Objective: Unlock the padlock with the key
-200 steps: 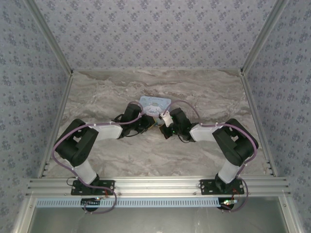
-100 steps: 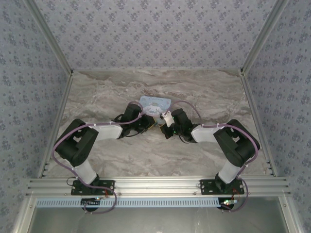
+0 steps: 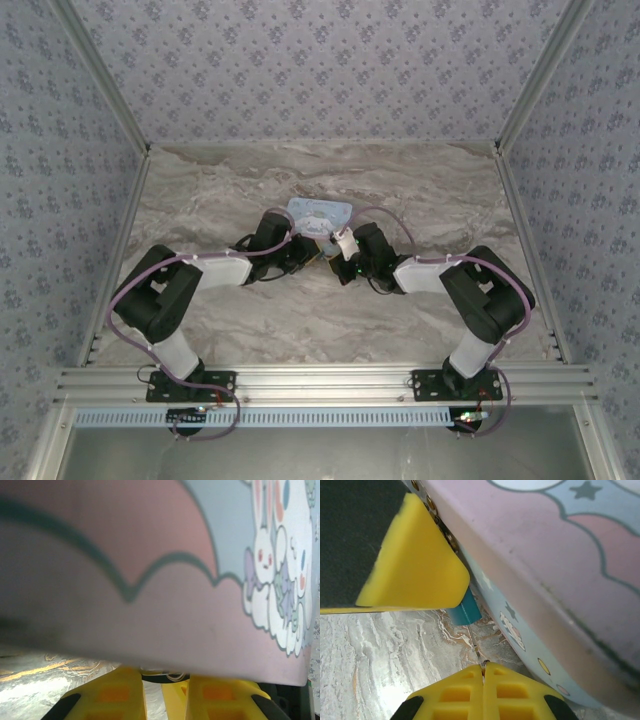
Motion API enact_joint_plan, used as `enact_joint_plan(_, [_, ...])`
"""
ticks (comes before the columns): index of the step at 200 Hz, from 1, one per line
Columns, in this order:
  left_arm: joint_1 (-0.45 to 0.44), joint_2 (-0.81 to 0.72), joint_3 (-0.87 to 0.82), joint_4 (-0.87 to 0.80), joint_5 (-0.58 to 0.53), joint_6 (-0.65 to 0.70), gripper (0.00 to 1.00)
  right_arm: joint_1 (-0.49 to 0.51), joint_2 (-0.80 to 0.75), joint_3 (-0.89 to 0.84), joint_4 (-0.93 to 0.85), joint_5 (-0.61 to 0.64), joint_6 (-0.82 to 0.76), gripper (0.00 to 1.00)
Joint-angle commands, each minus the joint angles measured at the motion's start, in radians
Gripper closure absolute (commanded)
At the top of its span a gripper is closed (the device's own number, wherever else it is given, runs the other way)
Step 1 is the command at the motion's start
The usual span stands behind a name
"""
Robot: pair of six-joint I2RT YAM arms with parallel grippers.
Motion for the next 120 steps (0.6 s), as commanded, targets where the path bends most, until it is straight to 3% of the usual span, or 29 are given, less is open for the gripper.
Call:
enact_joint_plan(1, [-0.017, -0.015, 0.036, -0.001, 0.029, -0.019, 0.81, -0.003, -0.013, -0.003, 0.073, -0.013, 0.016, 1.0])
enact_joint_plan(120, [-0.019, -0.023, 0.029, 0.002, 0.037, -0.028, 0.81, -0.047, -0.007, -0.009, 0.165, -0.101, 0.047, 1.0])
